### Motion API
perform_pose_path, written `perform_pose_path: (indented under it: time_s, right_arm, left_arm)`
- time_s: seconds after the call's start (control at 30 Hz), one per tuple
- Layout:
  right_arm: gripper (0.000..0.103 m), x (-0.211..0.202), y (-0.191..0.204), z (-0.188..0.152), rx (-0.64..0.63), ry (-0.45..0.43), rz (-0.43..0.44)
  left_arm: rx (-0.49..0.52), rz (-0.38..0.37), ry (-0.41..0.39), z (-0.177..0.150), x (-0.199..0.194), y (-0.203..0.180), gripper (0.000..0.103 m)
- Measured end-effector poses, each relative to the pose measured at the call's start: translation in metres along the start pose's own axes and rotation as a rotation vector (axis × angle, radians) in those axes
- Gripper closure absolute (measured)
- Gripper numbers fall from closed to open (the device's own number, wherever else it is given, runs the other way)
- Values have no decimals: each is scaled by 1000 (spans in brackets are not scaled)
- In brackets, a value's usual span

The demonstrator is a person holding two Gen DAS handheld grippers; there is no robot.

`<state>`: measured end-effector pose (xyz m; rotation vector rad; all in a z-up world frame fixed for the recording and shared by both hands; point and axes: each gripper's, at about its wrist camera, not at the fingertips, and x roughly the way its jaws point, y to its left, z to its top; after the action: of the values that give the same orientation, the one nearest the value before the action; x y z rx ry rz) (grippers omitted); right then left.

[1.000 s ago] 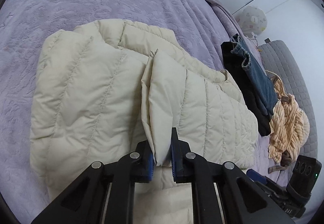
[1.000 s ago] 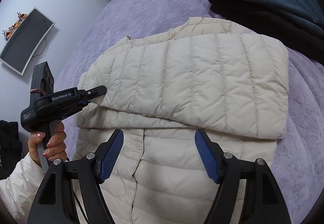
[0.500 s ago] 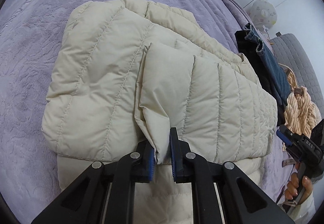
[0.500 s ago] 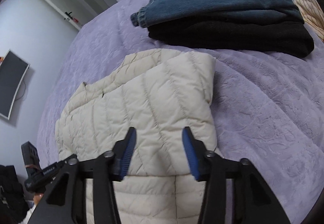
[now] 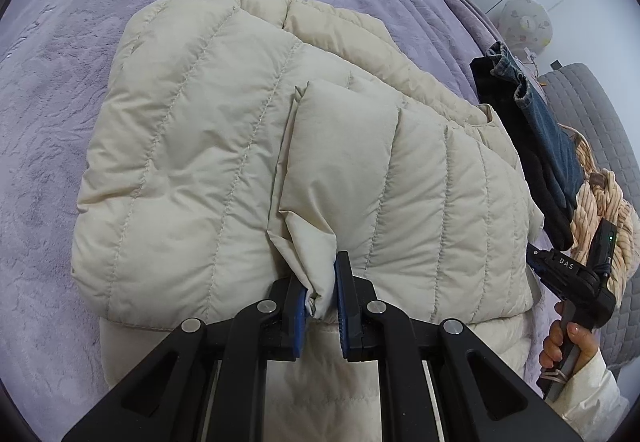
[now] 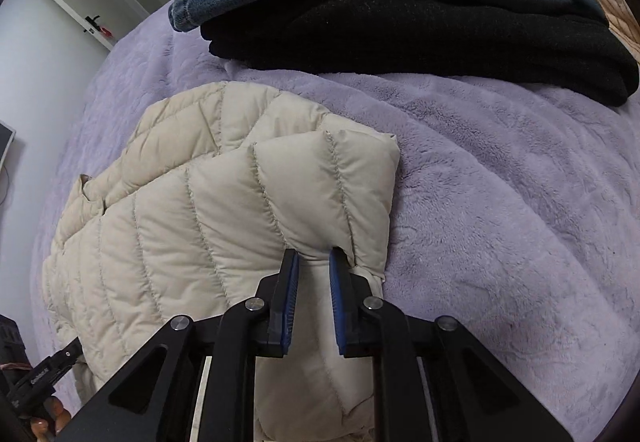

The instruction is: Fold large clothes

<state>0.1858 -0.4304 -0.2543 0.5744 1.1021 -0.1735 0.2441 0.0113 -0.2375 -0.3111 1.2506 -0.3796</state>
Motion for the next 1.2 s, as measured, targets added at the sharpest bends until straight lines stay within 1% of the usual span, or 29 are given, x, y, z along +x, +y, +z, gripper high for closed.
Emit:
perform_pose_path:
  time_s: [0.07,0.17,0.27,0.37,0.43,0.47,0.53,0.57,0.63,0.7,0.8,0.9,1.03,1.2]
  right_arm:
    - [87,-1,1,1,-1,0,-3]
    - [87,-2,3,1,-17,3,-11]
    - [87,-5,1,-1,-16,1,-12]
    - [87,-5,1,-1,-16,-2,-12]
    - [87,-5,2,-1,-21,-4,-15]
    - [87,-4,2,-1,-22,-4,-18]
    - [87,-5,4,-1,-24,-5,-24]
    - [87,-6,5,-2,-23,-5,-25]
    - [87,-7,6,-2,-20,-5,-26]
    - [87,-7,5,-2,-12,-5,-23]
    - [87,-5,1,-3,8,-8,-11]
    - [87,-2,-3,-5,19,-14,-4]
    - [88,2,-8,-5,36,-8,7]
    - [88,-2,-5,-5,35,-2,6]
  left_arm:
    - [7,17,-5,0,-5,0,89]
    - [45,69,-28,0,-21,-1,89]
    - [62,113,-78,3,-44,3,89]
    - [70,97,-134,11,-64,2,89]
    - [104,68,-146,18,-66,-9,89]
    - [126,61,-145,21,-62,-16,89]
    - [174,68,-123,25,-46,-31,89]
    - [196,85,-112,26,-36,-36,89]
    - [234,157,-89,29,-11,-42,89]
    - [247,191,-77,31,8,-41,89]
    - [219,183,-76,40,18,-38,89]
    - [221,172,-74,46,23,-35,89]
    - [231,158,-62,45,30,-31,89]
    - [239,170,-65,43,28,-32,89]
